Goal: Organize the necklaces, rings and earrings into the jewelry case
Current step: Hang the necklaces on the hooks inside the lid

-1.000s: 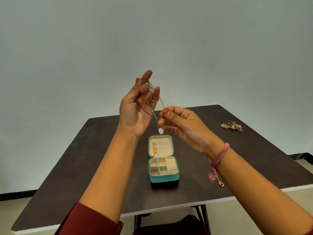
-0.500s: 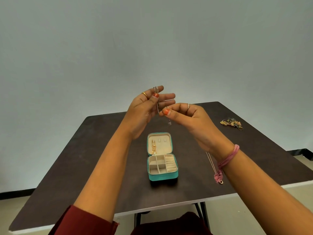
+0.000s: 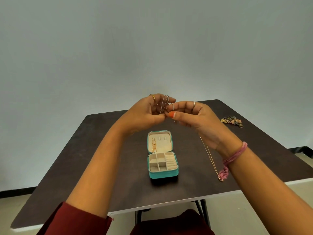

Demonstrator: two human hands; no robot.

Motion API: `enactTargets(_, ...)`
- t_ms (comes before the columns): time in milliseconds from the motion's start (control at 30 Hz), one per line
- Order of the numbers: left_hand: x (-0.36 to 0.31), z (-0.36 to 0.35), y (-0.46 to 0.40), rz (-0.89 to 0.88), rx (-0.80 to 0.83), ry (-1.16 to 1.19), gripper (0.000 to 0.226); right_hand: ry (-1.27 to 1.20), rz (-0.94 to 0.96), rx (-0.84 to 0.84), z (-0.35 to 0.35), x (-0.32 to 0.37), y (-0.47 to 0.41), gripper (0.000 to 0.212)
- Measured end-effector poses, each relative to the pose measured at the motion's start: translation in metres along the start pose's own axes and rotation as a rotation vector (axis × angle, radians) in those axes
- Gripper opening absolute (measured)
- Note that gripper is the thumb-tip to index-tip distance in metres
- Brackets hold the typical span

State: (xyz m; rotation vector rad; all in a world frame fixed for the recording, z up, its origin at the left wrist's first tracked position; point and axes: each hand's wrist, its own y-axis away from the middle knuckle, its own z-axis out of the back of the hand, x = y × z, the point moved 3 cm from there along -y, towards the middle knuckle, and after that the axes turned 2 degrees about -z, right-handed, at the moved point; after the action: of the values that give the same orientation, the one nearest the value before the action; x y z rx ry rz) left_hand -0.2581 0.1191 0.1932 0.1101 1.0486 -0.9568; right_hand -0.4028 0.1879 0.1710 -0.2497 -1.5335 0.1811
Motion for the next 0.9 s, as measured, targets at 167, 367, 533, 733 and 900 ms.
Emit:
enactTargets(167, 0.0, -0.006, -0.001, 0.012, 0.04, -0.059, 0.034, -0.205, -0.145, -0.011, 0.001, -0.01, -0.002, 0.012)
enactTargets(367, 0.007, -0.003, -0.004, 0.071, 0.074, -0.078, 0.032, -0.088, -0.126, -0.033, 0.003, -0.012, -0.002, 0.01)
enactTargets(533, 0.009, -0.003, -0.002, 0.107, 0.168, 0.109, 0.034, 0.074, -0.001, 0.032, 0.004, -0.005, -0.003, 0.009)
enactTargets(733, 0.016, -0.007, 0.005, 0.104, 0.232, 0.508, 0.035, 0.013, 0.027, -0.01, 0.004, -0.005, -0.002, 0.02)
enactTargets(900, 0.02, -0.016, 0.007, 0.129, 0.445, 0.999, 0.022, -0.043, -0.013, 0.008, 0.003, -0.012, -0.002, 0.016)
